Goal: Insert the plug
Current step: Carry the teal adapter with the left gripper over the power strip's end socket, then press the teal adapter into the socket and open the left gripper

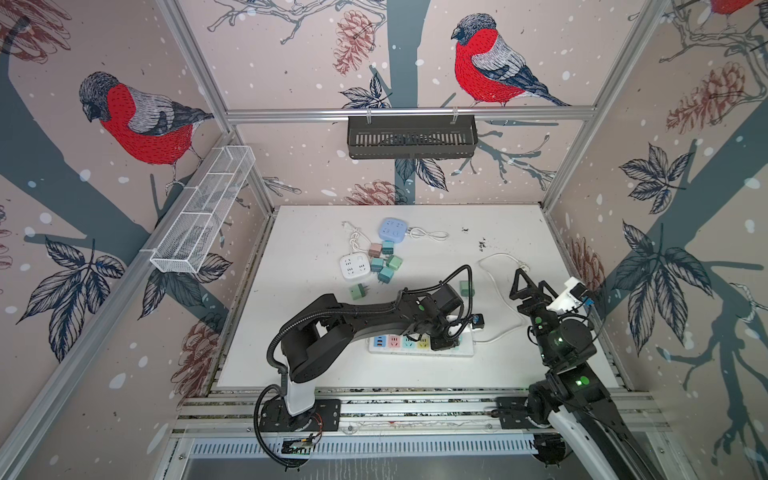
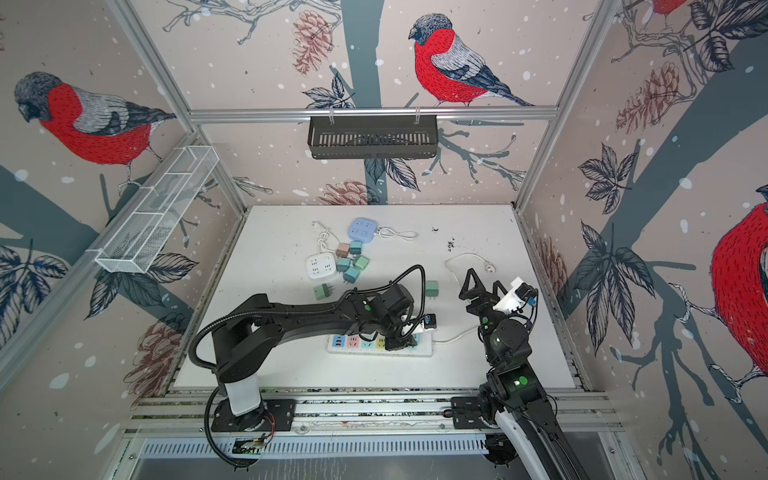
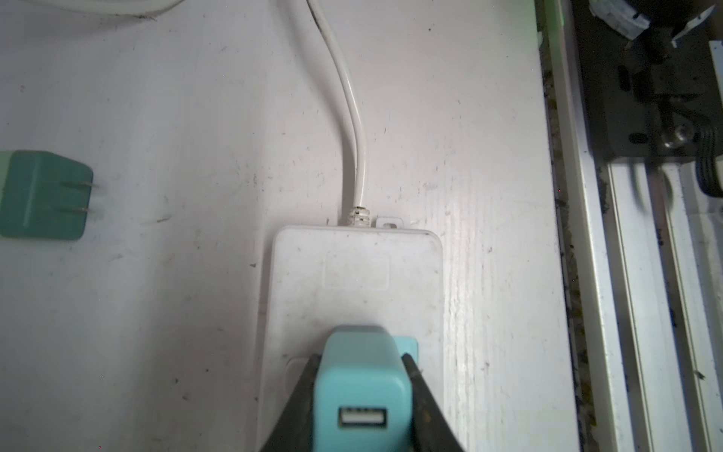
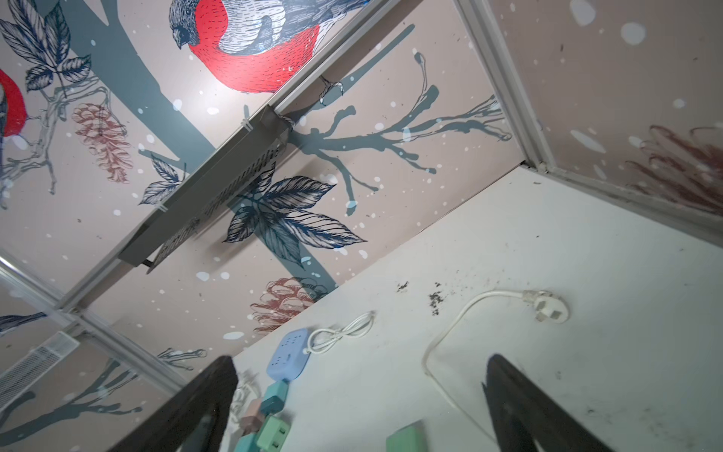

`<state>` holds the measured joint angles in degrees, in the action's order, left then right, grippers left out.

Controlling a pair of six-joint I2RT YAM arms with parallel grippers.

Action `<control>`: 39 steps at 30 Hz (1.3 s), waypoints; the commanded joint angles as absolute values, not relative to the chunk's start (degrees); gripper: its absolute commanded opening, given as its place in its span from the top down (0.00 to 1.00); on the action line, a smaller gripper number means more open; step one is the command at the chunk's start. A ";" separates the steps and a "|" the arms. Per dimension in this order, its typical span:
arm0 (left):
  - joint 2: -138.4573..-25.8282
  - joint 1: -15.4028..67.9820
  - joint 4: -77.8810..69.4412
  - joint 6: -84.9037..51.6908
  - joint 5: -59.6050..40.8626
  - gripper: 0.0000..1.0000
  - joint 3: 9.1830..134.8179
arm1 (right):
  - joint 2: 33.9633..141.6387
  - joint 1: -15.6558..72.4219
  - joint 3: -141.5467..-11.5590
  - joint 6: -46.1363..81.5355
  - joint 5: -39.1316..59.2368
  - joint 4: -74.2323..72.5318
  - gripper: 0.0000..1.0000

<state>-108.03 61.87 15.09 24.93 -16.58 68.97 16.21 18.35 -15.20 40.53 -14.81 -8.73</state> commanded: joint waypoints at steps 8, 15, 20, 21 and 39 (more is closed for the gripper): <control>-109.10 61.79 18.90 24.85 -11.35 0.54 67.53 | 18.77 19.76 -25.10 53.28 -3.35 -4.67 0.00; -97.35 62.79 12.06 24.73 -11.02 0.02 60.86 | 22.29 22.76 -29.88 55.77 -2.94 -4.62 0.00; -86.64 64.47 4.82 22.54 -4.51 0.02 53.57 | 24.03 25.64 -30.45 55.67 -4.18 -6.90 0.00; -83.98 64.64 2.54 22.25 -4.10 0.01 51.30 | 24.46 26.50 -30.25 54.92 -4.88 -7.84 0.00; -39.82 55.22 -24.65 -2.92 26.25 0.01 14.92 | 40.02 32.76 -27.46 38.62 -6.99 -16.83 0.00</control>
